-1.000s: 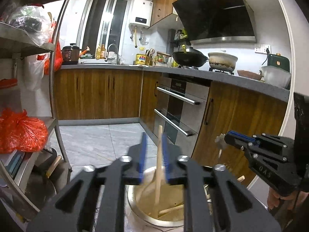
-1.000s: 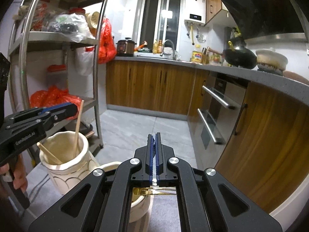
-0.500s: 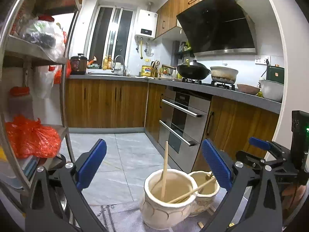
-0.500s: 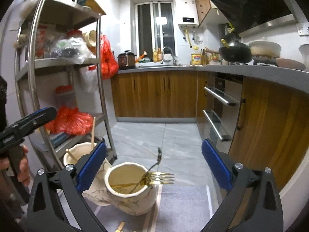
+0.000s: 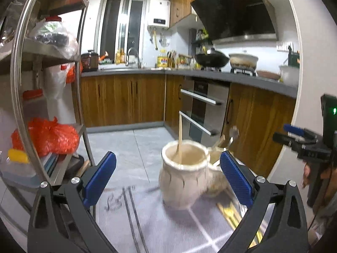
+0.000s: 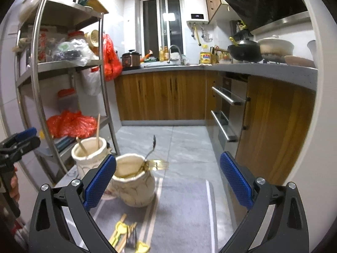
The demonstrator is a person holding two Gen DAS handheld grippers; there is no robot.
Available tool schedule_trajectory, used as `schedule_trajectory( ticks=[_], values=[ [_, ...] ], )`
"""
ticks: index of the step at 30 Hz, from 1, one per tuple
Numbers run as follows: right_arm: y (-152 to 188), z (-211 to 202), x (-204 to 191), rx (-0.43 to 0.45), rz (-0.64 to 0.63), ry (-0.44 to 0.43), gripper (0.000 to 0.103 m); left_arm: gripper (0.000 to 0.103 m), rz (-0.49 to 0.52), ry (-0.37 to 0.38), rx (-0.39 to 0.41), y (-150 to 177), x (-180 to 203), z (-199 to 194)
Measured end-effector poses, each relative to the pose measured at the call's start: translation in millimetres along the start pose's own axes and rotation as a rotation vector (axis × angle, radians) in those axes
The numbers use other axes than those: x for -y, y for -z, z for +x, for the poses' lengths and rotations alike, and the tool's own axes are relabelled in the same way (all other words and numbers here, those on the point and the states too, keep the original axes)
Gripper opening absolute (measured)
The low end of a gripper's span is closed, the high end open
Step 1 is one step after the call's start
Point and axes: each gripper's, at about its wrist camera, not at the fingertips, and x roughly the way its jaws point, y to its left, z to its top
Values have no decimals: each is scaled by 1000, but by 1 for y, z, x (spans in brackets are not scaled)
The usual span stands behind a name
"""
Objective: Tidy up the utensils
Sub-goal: 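Open both grippers and pull them back from the holder, then close left gripper on a wooden chopstick while right gripper grasps a gold fork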
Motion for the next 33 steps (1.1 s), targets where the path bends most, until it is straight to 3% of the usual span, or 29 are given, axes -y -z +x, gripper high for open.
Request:
schedule_trajectory(
  ticks=[10,26,33],
  values=[
    [34,-6,-1,-81,-21,-9,98,97,3,-8,-167,48,8,6],
    [73,0,-1,-207,-82,0,98,97,-9,15,-252,68,32,17],
    [87,9,-3,-270,-71,-35,98,97,13,34,-292,83,45,22]
  ],
)
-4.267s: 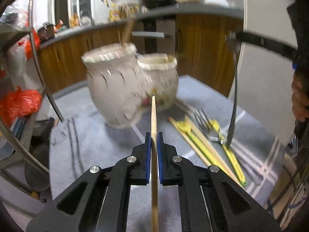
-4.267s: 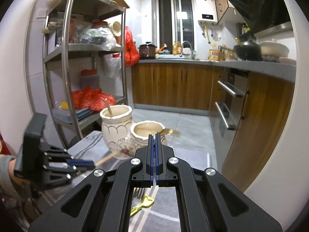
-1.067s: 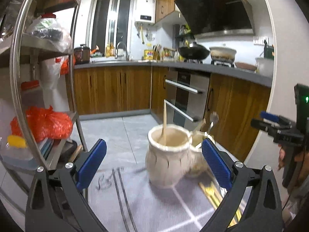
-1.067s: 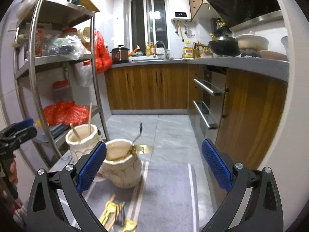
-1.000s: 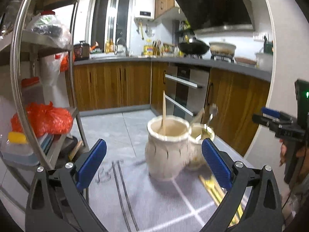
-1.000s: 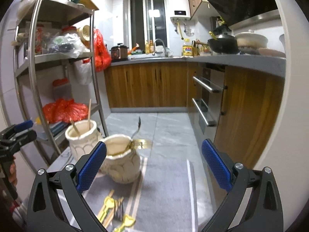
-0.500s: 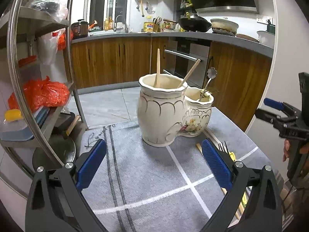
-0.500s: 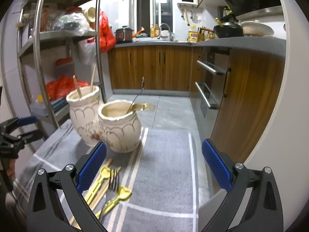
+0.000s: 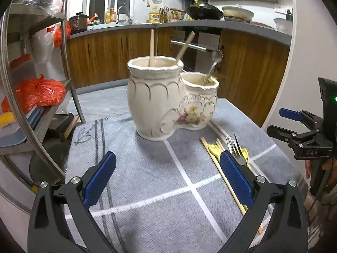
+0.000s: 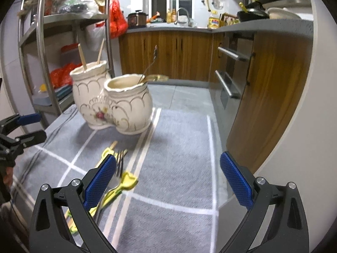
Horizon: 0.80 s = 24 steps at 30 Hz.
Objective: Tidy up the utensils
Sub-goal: 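Close left gripper on a wooden chopstick while right gripper grasps a gold fork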
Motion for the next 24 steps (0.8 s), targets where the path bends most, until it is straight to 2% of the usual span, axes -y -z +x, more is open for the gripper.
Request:
schedule_trajectory(
  ticks=[6,11,12,13,14,16,20,22,24],
  values=[
    [-1,25,-19,-82,-39,-38,98,97,3,13,-33,10,5,7],
    [-2,35,-29,-99,-55,-71,94,97,-6,11,-92,16,8,16],
    [-2,37,-31,-103,-59,-84,89,97,-9,13,-104,17,9,19],
    [-2,38,-33,-110,-60,-97,79,97,-9,14,-110,17,10,20],
    [-2,41,-34,-121,-58,-110,74,97,-5,13,-117,18,12,22],
    [-2,47,-34,-148,-51,-140,57,97,6,13,-122,19,15,24],
    [-1,56,-34,-178,-37,-194,45,97,13,18,-124,20,16,24],
    [-2,60,-34,-197,-32,-219,32,97,11,18,-131,21,16,25],
    [-3,62,-35,-204,-30,-240,26,97,10,20,-134,20,16,25]
  ],
)
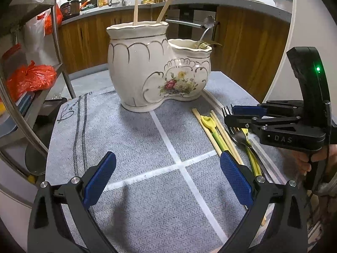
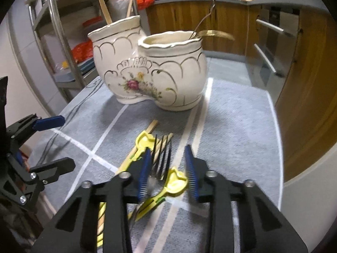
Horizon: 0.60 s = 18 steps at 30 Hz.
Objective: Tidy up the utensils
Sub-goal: 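Close left gripper on a wooden chopstick while right gripper grasps a gold fork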
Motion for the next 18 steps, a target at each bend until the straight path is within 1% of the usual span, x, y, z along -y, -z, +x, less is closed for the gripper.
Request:
schedule_trajectory(
  ticks=[1,2,3,6,11,16,18],
  values=[
    [0,1,-1,-5,-3,-9,24,97,0,0,0,0,0,0],
    [0,2,-2,-11,-8,-11,19,97,0,0,0,-1,0,0],
    [-1,2,-2,-12,-10,-6,11,97,1,0,1,-2,1,0],
    [-1,-4,-3,12,-17,5,4,97,1,4,-7,-5,4,3],
    [-1,-24,2,69,-17,31,3,97,10,-22,-33,-11,16,9],
    [1,-37,8,112,-6,42,3,96,-5,-63,-90,-10,27,23],
    [2,-41,8,122,-9,39,3,95,-9,-63,-113,-7,31,29]
  ],
)
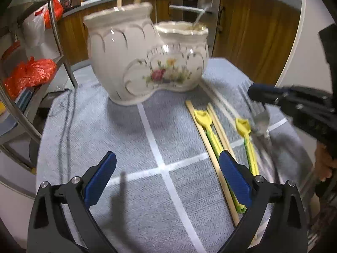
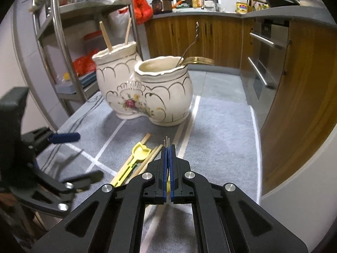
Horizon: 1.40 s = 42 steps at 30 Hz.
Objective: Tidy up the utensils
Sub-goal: 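Close left gripper on a wooden chopstick while right gripper grasps a gold fork, then lift chopstick toward tall pot with left gripper while right gripper carries fork to short pot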
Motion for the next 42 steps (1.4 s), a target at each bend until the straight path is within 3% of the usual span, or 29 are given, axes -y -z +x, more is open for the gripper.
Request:
schedule_trajectory(
  ticks=[8,10,12,18,20,26,32,35,38,42],
  values=[
    [3,-8,-2,22,-3,-9,3,94,16,-26,-30,3,9,11],
    [3,-9,-4,25,-7,-9,3,80,20,-21,-28,1,12,12],
    [3,-10,-6,27,-12,-9,3,52,31,-15,-21,-1,14,10],
    [3,-11,-8,40,-14,-16,3,15,51,4,-33,-11,8,14],
    [3,-12,-9,46,-17,-18,3,6,40,12,-38,-14,-2,16],
    [0,-16,-14,61,-33,-4,3,6,17,73,-56,-15,-24,14],
    [-7,-26,-14,95,-24,17,3,6,20,145,-24,-8,-38,-3],
    [-11,-32,-17,121,-32,26,3,6,66,184,46,-2,-35,-19],
    [-15,-42,-22,159,-51,51,3,6,110,177,140,6,-31,-33],
    [-22,-56,-29,213,-77,97,3,6,93,199,244,7,-39,-47]
  ],
)
